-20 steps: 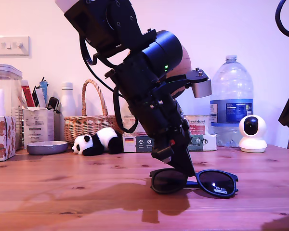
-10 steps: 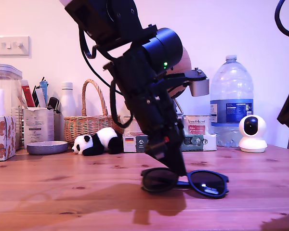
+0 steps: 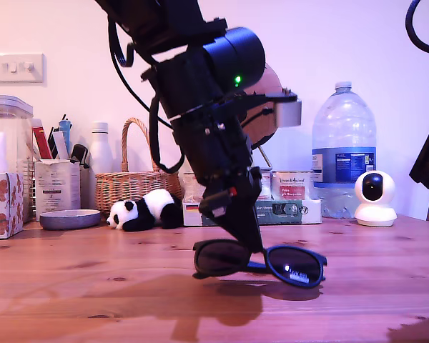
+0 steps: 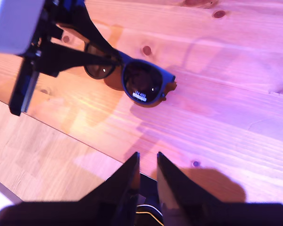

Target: Pick up the sunglasses and open them, then place them back on the table

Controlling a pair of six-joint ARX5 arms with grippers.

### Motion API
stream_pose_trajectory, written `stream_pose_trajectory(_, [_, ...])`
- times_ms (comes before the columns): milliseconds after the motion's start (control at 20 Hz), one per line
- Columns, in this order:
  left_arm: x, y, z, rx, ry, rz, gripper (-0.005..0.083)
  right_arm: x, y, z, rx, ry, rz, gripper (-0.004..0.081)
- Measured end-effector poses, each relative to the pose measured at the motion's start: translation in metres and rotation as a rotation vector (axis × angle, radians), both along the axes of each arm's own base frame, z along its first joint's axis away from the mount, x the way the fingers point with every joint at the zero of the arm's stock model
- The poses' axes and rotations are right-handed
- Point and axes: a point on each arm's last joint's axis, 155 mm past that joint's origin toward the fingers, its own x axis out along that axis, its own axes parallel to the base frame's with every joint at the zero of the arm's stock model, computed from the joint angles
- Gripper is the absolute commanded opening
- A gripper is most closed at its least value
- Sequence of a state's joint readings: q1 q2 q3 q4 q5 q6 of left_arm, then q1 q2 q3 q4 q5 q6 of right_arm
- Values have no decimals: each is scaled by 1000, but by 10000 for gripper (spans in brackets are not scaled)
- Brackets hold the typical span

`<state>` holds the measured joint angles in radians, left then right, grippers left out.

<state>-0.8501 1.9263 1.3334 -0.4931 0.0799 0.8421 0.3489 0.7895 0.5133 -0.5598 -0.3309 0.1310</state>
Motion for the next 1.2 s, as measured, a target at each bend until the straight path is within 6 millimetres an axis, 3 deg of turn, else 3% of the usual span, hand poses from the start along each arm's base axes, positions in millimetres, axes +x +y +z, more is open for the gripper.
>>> stream_pose_trajectory(250, [1,9,8,27,-20,17,-19,0,0,0,0,0,0,95])
stream_pose_trajectory(500, [4,8,39,5,-100,27,-19,3,1,-12,-12,81,-18,95])
stream_pose_trajectory(600, [2,9,47,4,-119,28,-19,11,4,-11,-19,102,-19,94])
stream_pose_trajectory(1000, [-2,16,43,42,-105,69,-19,55,-8,7,-59,145,-70,94])
stream_pose_trajectory(1200, [3,15,46,33,-129,88,-19,67,-15,-1,-71,178,-81,94])
